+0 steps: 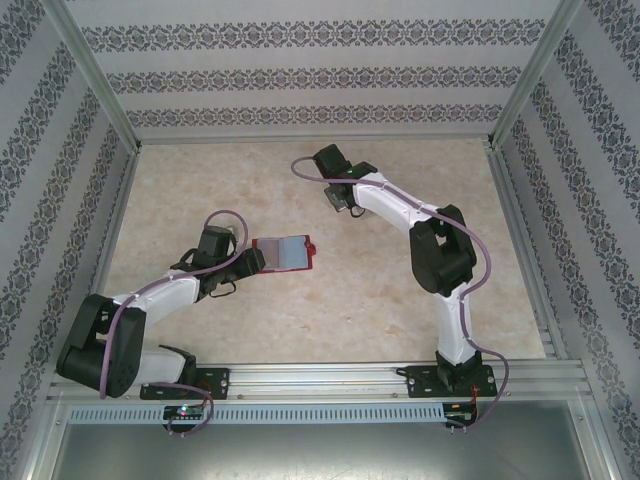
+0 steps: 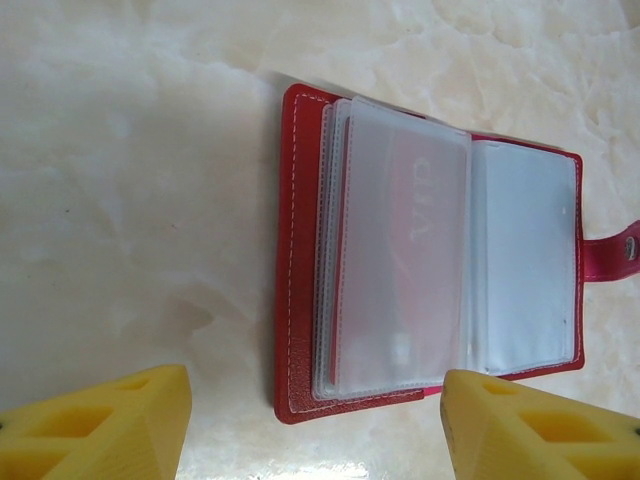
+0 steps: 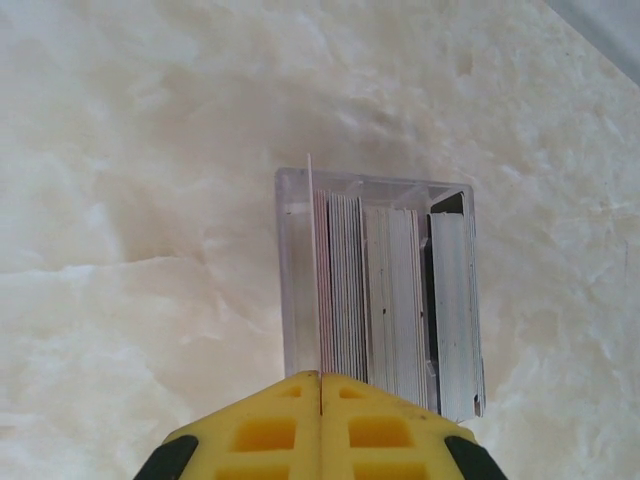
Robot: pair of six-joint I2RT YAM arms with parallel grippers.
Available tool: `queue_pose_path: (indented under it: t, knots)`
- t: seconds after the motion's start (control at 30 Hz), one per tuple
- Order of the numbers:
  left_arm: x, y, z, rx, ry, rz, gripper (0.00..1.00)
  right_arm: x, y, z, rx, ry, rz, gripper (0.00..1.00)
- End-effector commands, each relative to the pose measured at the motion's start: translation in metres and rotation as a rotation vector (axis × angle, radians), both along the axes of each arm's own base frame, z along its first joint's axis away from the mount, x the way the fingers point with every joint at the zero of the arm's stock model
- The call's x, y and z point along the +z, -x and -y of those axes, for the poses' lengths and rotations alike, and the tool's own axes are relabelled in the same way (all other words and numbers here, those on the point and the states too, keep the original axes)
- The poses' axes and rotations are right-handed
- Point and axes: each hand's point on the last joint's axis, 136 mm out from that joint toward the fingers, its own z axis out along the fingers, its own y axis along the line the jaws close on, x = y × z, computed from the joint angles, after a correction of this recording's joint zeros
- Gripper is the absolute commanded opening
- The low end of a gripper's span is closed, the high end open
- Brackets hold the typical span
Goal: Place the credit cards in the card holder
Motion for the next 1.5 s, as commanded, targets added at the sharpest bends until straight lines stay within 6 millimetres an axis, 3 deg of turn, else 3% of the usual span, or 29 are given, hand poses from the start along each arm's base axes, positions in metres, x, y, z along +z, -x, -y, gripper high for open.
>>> queue_pose_path:
  t: [0.0, 0.3, 0.5, 0.8, 1.0, 1.2, 1.47]
  knots:
    - [0.004, 0.0, 0.011, -0.058, 0.012, 0.004, 0.67, 0.039, 0.009, -0.01, 0.024, -0.105, 0.038, 0.02]
    - [0.0, -0.003, 0.02, -0.087, 0.024, -0.026, 0.65, 0.058, 0.032, -0.027, 0.029, -0.308, 0.009, 0.0]
    - [-0.003, -0.003, 0.027, -0.108, 0.052, -0.043, 0.6, 0.063, 0.069, -0.058, 0.05, -0.652, -0.119, 0.0]
    - [-0.013, -0.007, 0.029, -0.109, 0.04, -0.093, 0.53, 0.027, 0.111, -0.11, -0.03, -1.144, -0.467, 0.0]
    - [-0.02, -0.002, 0.003, 0.013, -0.06, -0.138, 0.5, 0.001, 0.128, -0.126, 0.001, -1.19, -0.569, 0.0]
    - [-0.024, -0.002, -0.003, 0.04, -0.085, -0.155, 0.51, -0.025, 0.133, -0.13, -0.01, -1.226, -0.651, 0.0]
    - [-0.025, -0.003, -0.003, 0.041, -0.087, -0.163, 0.4, -0.051, 0.139, -0.129, -0.045, -1.22, -0.7, 0.0]
